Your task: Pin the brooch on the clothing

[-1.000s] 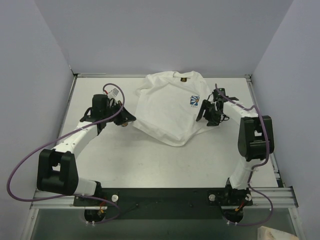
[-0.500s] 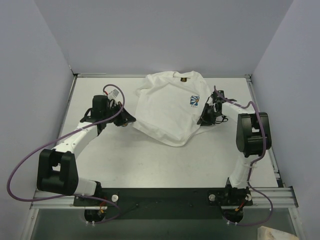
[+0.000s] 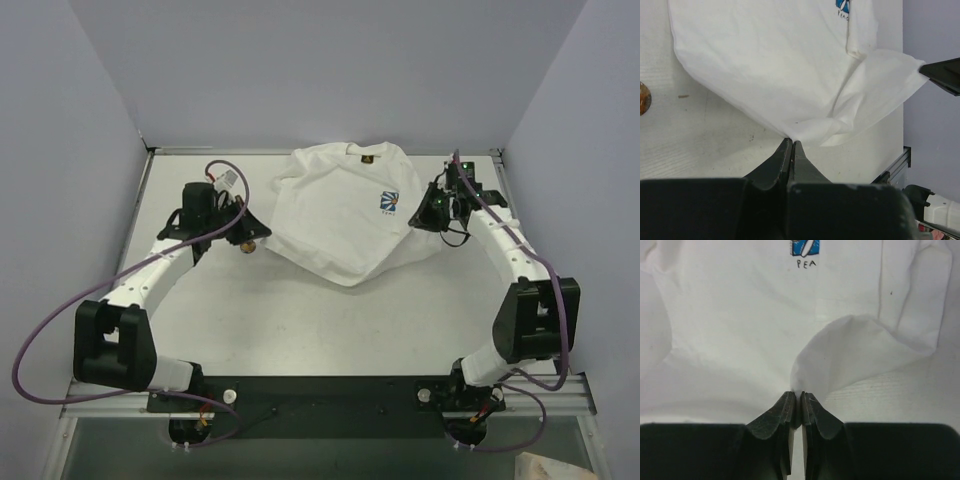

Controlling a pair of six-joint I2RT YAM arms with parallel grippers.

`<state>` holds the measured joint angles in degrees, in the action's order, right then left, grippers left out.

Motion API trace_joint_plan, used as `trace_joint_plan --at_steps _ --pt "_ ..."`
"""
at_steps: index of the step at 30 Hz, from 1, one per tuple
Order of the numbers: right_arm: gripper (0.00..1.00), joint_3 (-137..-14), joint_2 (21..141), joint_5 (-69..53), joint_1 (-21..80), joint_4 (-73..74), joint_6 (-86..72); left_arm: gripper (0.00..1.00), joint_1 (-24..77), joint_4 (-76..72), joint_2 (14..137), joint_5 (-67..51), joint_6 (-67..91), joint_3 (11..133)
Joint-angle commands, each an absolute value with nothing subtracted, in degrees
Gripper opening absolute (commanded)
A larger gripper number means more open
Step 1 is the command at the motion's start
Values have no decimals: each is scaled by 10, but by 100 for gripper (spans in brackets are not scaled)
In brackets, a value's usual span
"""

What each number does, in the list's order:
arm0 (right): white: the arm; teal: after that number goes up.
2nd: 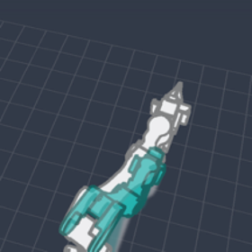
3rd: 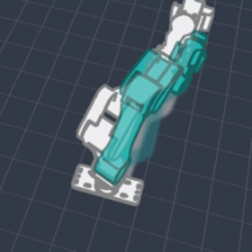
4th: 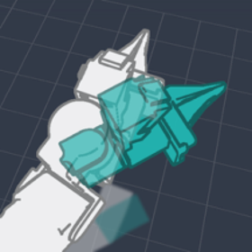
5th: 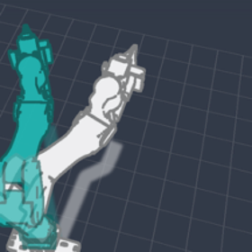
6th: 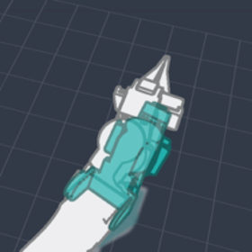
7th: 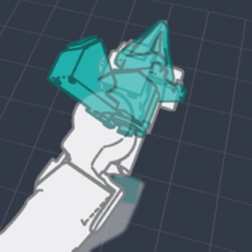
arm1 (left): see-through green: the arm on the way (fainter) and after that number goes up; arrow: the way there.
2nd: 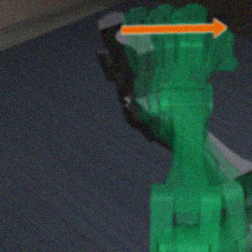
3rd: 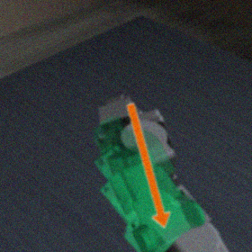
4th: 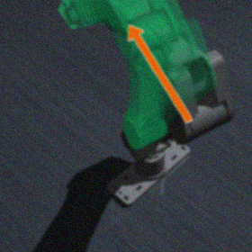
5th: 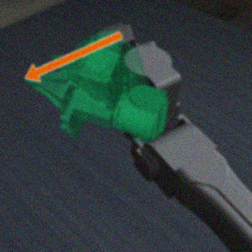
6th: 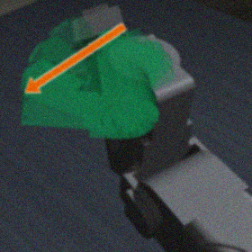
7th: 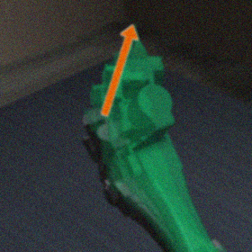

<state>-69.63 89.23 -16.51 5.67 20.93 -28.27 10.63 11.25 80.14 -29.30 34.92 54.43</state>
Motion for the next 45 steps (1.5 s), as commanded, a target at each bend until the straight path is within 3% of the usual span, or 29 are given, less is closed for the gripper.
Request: trace_joint_plan --at_steps 1,4,13,20,33,39,45 --pt "9 -751 829 -153 58 252 -287 0 102 116 771 -289 324 621" --pt "0 -784 785 -163 58 251 -287 0 102 113 761 -288 322 677" --pt "0 -932 618 -131 59 216 -297 0 107 22 713 -314 346 904" --pt "0 -1062 578 -184 60 192 -316 0 138 45 686 -334 333 1077" --pt "0 -1078 503 -246 60 177 -318 0 141 64 614 -332 349 1092" --pt "0 -1065 529 -241 60 182 -295 0 137 42 663 -352 363 1076" --pt "0 -1107 627 -192 32 184 -248 0 125 24 764 -359 373 1120"
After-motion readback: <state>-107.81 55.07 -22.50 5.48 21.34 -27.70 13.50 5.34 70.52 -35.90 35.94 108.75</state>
